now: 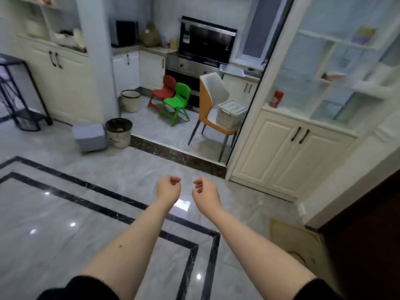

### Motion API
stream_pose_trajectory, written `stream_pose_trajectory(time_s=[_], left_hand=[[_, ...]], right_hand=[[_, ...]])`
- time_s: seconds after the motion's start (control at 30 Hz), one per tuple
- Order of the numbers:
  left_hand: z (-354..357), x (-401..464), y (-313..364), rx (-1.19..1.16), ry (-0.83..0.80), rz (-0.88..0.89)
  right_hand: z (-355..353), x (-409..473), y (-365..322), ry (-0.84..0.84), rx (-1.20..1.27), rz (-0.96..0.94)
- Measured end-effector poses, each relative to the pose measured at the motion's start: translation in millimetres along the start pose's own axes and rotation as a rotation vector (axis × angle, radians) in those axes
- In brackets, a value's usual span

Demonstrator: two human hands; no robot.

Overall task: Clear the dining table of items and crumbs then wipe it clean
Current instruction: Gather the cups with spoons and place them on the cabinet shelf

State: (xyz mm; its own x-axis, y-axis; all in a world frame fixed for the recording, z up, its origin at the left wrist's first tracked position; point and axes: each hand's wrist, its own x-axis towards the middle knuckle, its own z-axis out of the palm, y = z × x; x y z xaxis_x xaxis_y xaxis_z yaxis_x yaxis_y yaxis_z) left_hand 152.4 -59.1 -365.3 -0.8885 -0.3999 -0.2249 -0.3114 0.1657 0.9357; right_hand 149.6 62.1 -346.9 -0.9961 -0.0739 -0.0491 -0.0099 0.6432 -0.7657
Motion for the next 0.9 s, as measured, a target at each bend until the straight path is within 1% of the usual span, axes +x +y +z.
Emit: stream_pose_trajectory(time_s=[0.1, 0.23, 0.33, 0.4, 0.47, 0.53, 0.7, 0.9], left_hand=[[-37.3, 63.2, 3.0, -0.020, 0.132, -0.028], [-99.3, 117.9, -6.9, -0.051, 0.280, -0.116], [-162.0, 164.6, -20.5, -0.094, 0.447, -0.168], [-200.8, 191.2, -32.2, -0.129, 0.523, -0.200], [-243.0, 218.4, -46.4, -0.175, 0.610, -0.219], [-275.4, 237.2, -53.5, -0.205, 0.665, -0.239], [-395.4, 289.9, -65.1, -0.253, 0.866, -0.280], [-514.2, 339.5, -78.5, -0.314, 1.004, -0.297]], right_hand=[[36.2, 71.4, -40.1, -0.123, -0.027, -0.090], [91.4, 126.4, -85.8, -0.239, -0.025, -0.165], [158.8, 168.0, -132.7, -0.370, -0.035, -0.255], [202.9, 186.7, -166.6, -0.444, -0.042, -0.300], [252.7, 203.1, -202.4, -0.504, -0.043, -0.365], [285.3, 212.7, -232.0, -0.550, -0.046, -0.408], [384.9, 233.0, -330.5, -0.728, -0.050, -0.523], [491.6, 250.3, -431.6, -0.872, -0.030, -0.644]])
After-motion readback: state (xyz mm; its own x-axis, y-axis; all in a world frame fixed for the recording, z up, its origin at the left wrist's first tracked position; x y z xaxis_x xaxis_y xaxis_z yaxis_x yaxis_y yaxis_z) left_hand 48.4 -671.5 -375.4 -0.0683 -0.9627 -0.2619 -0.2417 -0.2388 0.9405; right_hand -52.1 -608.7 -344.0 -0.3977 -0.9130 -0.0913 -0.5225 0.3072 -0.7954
